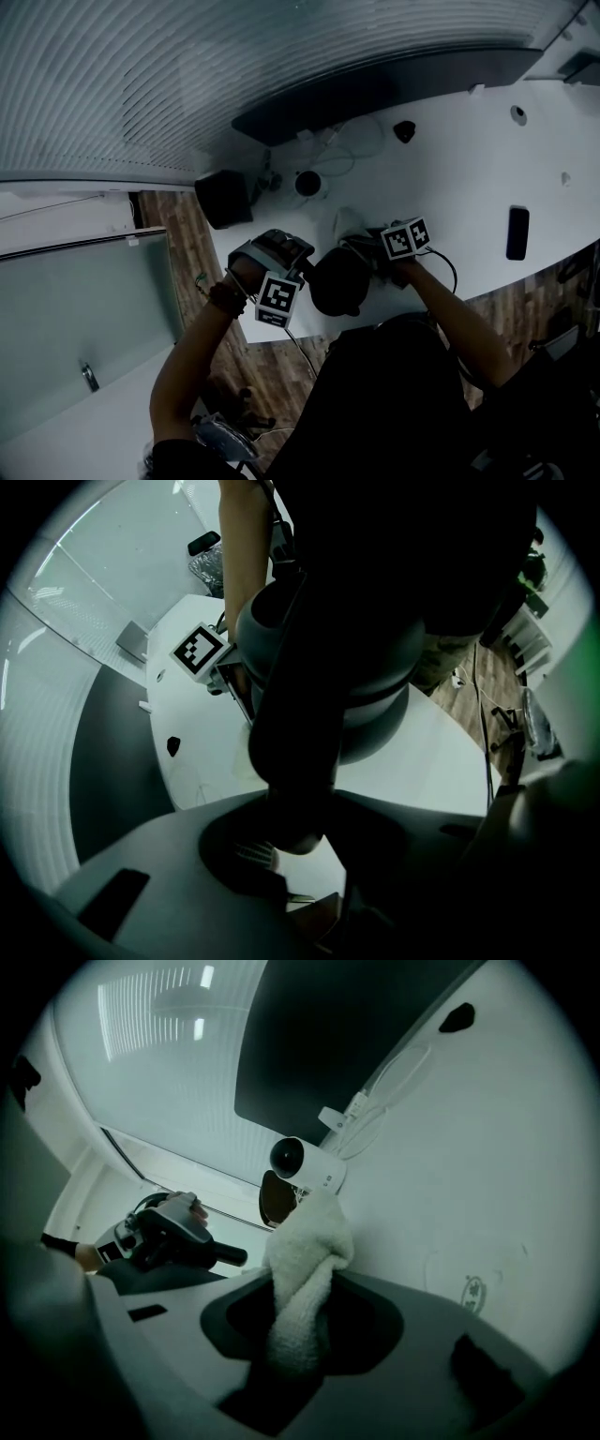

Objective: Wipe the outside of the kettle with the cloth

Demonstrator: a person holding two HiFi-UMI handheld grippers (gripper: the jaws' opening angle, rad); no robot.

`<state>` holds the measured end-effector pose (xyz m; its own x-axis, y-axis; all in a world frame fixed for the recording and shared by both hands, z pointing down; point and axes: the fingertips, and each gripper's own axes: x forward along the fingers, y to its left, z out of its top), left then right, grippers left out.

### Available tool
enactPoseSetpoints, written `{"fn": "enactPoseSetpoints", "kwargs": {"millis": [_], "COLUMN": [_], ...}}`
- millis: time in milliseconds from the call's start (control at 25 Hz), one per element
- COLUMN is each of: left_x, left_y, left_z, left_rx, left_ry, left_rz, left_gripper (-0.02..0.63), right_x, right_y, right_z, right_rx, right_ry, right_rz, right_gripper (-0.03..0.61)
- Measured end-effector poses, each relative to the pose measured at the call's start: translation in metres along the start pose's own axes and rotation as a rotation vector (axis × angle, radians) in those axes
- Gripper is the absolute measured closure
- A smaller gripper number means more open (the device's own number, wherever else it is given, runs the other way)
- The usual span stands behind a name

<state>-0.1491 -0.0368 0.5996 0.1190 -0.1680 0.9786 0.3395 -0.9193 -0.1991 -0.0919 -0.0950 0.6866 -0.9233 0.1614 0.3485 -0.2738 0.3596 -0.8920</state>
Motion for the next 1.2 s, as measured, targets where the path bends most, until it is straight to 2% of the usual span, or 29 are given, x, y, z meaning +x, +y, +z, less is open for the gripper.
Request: {"fn": "enactPoseSetpoints", "kwargs": {"millis": [120, 240, 320, 440, 600, 720, 920, 1040, 1200], "left_x": [0.001, 0.003, 0.003, 0.003, 0.005, 0.005, 0.005, 0.006, 0.007], "left_y": [0.002, 0.006, 0.004, 0.003, 0.007, 0.007, 0.007, 0.008, 0.01], "left_z": [0.0, -0.002, -0.003, -0.001, 0.001, -0.002, -0.001, 0.0, 0.0], "left_rx": [0.004, 0.014, 0.024, 0.036, 0.056, 0.044, 0.04, 0.067, 0.066], "left_ry": [-0.005, -0.006, -0.004, 0.0, 0.008, 0.007, 0.009, 0.02, 0.034], "left_rz": [-0.015, -0.019, -0.027, -0.038, -0.053, -0.061, -0.056, -0.065, -0.057], "left_gripper": [0.482, 0.48, 0.48, 0.482, 0.482, 0.483, 0.483, 0.483, 0.483], "right_x": [-0.023, -0.052, -0.052, -0.033, -0.006, 0.005, 0.011, 0.025, 0.047], "right_y": [0.023, 0.074, 0.113, 0.149, 0.138, 0.131, 0.115, 0.083, 0.029], "right_z": [0.022, 0.052, 0.051, 0.027, 0.018, 0.018, 0.02, 0.019, 0.002], "right_rx": [-0.011, -0.07, -0.171, -0.338, -0.442, -0.393, -0.221, -0.143, -0.083], "right_ry": [-0.077, -0.147, -0.078, 0.117, 0.272, 0.331, 0.332, 0.304, 0.351], "right_rz": [0.07, 0.183, 0.266, 0.336, 0.268, 0.309, 0.375, 0.322, 0.17], "right_gripper": [0.463, 0.463, 0.463, 0.463, 0.463, 0.463, 0.463, 0.465, 0.463]}}
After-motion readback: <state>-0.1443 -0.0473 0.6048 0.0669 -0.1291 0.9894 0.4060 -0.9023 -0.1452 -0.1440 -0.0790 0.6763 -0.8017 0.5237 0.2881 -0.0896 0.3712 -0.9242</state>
